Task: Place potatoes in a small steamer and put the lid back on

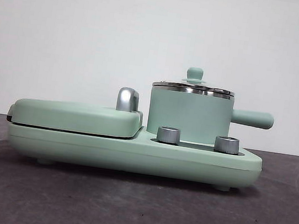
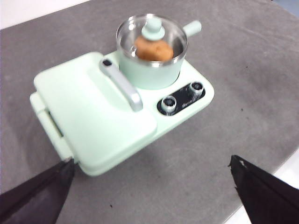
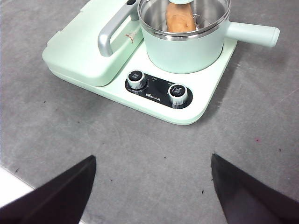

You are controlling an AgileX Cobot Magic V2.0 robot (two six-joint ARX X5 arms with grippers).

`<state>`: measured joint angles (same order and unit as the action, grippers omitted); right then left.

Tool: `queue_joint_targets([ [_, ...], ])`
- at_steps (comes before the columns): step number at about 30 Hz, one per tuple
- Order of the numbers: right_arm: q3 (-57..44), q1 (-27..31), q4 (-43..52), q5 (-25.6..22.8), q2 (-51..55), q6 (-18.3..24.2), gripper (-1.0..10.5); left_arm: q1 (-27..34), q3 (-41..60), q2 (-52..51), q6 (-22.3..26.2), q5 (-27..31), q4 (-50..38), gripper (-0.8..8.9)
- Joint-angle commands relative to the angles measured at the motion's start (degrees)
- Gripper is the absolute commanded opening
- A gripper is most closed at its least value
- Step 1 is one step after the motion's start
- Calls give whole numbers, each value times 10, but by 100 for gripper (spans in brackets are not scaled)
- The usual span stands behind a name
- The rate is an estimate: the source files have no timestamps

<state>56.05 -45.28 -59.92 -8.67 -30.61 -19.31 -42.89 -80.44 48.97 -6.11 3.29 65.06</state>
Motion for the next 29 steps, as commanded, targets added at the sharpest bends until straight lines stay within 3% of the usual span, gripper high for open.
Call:
queue_joint_targets([
  [1,5,-5,8,0,-3,7,391,-5,69,-56,-11,6,-35,529],
  [10,5,-5,14,-4,-3,7,391,-5,225,-175,-37,18,-95,527],
  [11,5,-5,14,-4,-3,7,390,-5,226,-175,-36,21,-94,486],
  [12,5,-5,14,-5,-3,7,355,-5,226,-175,-36,24,-94,397],
  [13,5,-5,14,-6,-3,6,249,-5,226,-175,-36,28,-95,237],
  [14,5,-5,13,-6,-3,7,57,-5,226,-175,-36,28,-94,-20],
  [15,5,-5,12,-7,-3,7,-11,-5,226,-175,-38,29,-95,34],
  [29,5,-5,12,-8,-3,7,20,-4,236,-180,-39,29,-115,25],
])
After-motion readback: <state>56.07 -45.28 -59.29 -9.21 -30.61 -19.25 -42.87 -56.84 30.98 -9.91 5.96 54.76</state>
